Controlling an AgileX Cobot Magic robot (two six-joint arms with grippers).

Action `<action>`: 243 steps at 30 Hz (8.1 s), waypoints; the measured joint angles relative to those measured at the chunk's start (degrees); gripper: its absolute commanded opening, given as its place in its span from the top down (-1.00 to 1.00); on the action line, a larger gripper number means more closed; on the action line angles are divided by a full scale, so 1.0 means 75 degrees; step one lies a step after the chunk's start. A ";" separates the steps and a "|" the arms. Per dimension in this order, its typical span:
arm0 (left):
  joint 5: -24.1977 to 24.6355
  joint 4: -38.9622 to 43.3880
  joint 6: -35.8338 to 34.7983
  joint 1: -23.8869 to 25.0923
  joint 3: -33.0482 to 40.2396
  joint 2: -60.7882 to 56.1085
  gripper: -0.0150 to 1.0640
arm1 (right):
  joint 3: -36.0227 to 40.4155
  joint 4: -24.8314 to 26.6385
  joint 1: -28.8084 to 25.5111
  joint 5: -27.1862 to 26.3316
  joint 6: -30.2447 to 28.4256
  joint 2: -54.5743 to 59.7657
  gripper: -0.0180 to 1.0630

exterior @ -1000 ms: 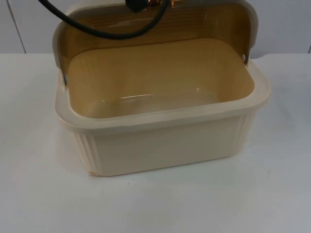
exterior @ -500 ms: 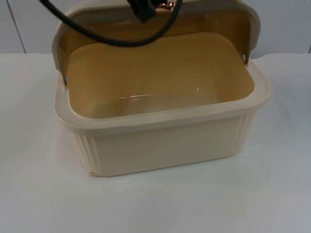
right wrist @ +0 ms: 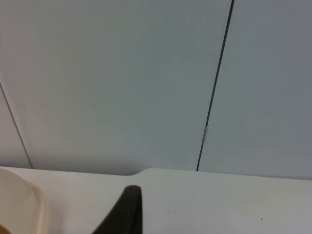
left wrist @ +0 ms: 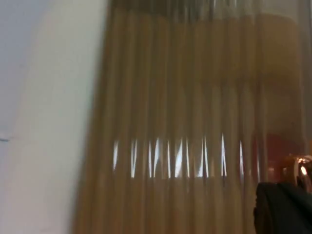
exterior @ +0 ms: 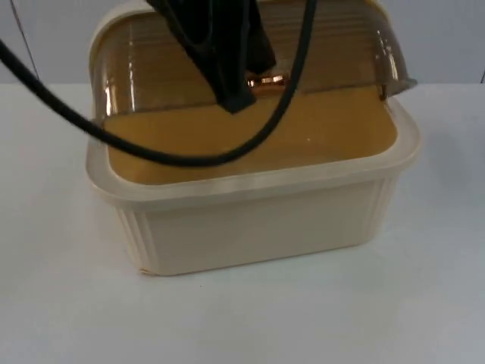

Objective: Open the box lid with the left hand, place the block into the box with the right hand, then close the box lid with the left hand.

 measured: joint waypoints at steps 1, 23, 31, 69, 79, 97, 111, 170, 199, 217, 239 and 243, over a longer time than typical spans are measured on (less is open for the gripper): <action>-0.0020 0.0000 -0.0014 -0.0071 0.0130 0.0000 0.96 | 0.0000 0.0000 0.0000 0.0012 0.0000 0.0000 -0.97; -0.1765 -0.0593 -0.0174 -0.1306 0.1478 -0.0201 0.96 | 0.0000 0.0000 0.0000 0.0012 0.0000 -0.0179 -0.97; -0.2974 -0.1181 -0.0242 -0.1306 0.1490 -0.2091 0.96 | 0.0000 0.0000 0.0000 0.0012 0.0012 -0.0233 -0.97; -0.2494 -0.5268 -0.0399 0.6188 0.0626 -0.3320 0.88 | 0.0000 0.0353 0.0000 -0.0092 0.0060 -0.0244 -0.97; -0.2494 -0.5248 -0.0399 0.6188 0.0626 -0.3213 0.78 | 0.0000 0.0353 0.0000 -0.0092 0.0060 -0.0244 -0.97; -0.1873 -0.5166 -0.1218 0.6188 0.0626 -0.3066 -0.96 | 0.0000 0.0353 0.0000 -0.0092 0.0060 -0.0244 -0.97; -0.1541 -0.5097 -0.1233 0.6188 0.0609 -0.3453 -0.96 | 0.0000 0.0381 0.0000 -0.0611 0.0060 -0.0298 -0.97; 0.0118 -0.2323 -0.2885 0.5161 0.0573 -1.2683 -0.96 | -0.0142 -0.1188 0.1162 0.0761 0.0253 -0.7879 -0.97; 0.1860 -0.0212 -0.4596 0.4649 -0.0069 -1.2833 -0.96 | -0.0418 -0.1184 0.1180 0.2285 0.0271 -0.8385 -0.97; 0.3550 0.1122 -0.6345 0.4649 0.2547 -1.2824 -0.96 | 0.3656 -0.1184 0.1180 0.3279 0.1424 -0.8372 -0.97; 0.4695 0.1798 -0.6844 0.4649 0.3884 -1.2820 -0.96 | 0.5660 -0.1184 0.1180 0.3772 0.1668 -0.8346 -0.97; 0.4714 0.1935 -0.7058 0.4649 0.3884 -1.2820 -0.96 | 0.5660 -0.1184 0.1180 0.3772 0.1668 -0.8346 -0.97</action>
